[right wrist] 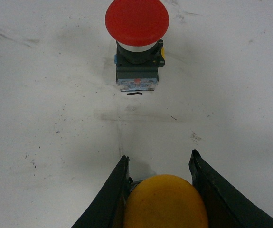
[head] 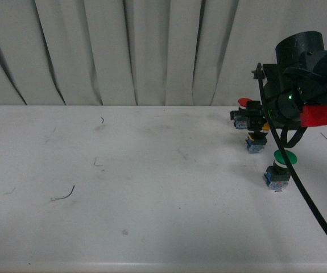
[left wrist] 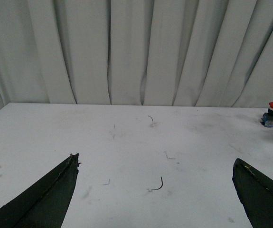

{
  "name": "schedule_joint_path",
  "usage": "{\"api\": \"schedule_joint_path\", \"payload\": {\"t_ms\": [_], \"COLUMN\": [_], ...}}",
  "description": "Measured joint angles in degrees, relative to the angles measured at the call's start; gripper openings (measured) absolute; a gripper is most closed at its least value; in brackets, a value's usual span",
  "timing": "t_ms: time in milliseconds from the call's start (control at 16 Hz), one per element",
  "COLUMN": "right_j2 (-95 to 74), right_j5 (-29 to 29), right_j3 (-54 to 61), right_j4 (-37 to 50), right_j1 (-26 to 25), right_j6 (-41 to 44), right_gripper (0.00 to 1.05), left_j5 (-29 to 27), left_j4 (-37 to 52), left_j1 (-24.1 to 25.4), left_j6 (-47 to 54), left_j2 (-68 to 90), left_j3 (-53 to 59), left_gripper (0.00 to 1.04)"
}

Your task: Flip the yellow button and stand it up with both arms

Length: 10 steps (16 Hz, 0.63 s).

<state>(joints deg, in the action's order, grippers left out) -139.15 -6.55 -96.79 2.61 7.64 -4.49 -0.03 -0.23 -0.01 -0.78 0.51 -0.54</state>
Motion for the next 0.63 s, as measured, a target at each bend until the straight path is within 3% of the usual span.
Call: {"api": "schedule_joint_path", "payload": {"t_ms": [627], "right_j2": [-0.3], "right_j5": [-2.2], "right_j3": [0.0], "right_j4": [0.0], "right_j1": [-0.5], "right_j6": [0.5], "right_gripper": [0.36], "left_j5": [0.0], "left_j4": [0.0], "left_j1": [0.0], "left_j6": [0.0], "left_j2": [0.0], "left_j3": [0.0], "left_gripper": [0.98]}}
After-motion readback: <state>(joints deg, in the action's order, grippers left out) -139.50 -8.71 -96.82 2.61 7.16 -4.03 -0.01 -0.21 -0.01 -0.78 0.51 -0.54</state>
